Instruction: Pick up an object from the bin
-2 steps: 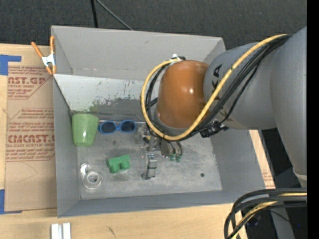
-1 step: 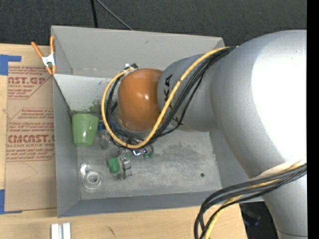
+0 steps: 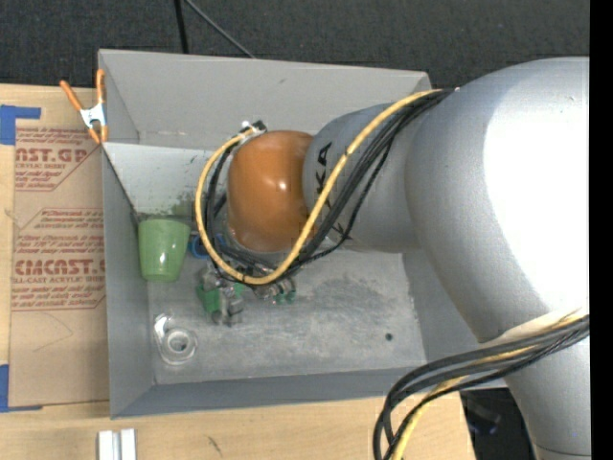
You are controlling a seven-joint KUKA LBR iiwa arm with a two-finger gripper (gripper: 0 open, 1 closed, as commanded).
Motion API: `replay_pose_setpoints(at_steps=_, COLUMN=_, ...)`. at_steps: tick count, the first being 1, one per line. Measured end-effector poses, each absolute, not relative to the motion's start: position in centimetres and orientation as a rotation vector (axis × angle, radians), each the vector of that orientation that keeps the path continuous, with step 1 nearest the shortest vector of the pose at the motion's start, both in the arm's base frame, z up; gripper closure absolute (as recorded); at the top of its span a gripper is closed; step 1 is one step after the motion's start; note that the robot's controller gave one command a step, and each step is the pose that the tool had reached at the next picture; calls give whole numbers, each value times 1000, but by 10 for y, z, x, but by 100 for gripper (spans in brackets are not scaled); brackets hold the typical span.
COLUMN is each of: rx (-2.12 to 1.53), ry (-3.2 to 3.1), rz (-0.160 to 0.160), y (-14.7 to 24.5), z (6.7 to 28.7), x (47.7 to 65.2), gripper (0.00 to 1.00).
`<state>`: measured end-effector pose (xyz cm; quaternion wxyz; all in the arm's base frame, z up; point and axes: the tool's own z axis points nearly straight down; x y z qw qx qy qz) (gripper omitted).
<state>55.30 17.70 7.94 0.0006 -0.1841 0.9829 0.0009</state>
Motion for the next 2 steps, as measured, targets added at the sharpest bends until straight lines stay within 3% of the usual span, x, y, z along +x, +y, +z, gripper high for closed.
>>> replay_pose_setpoints(at_steps=1, rx=-594, ry=3074, rz=2, y=173, z=197, x=560, gripper=100)
replay_pose_setpoints(at_steps=2, rx=-730, ry=3042, rz=0, y=153, z=365, x=578, gripper=100)
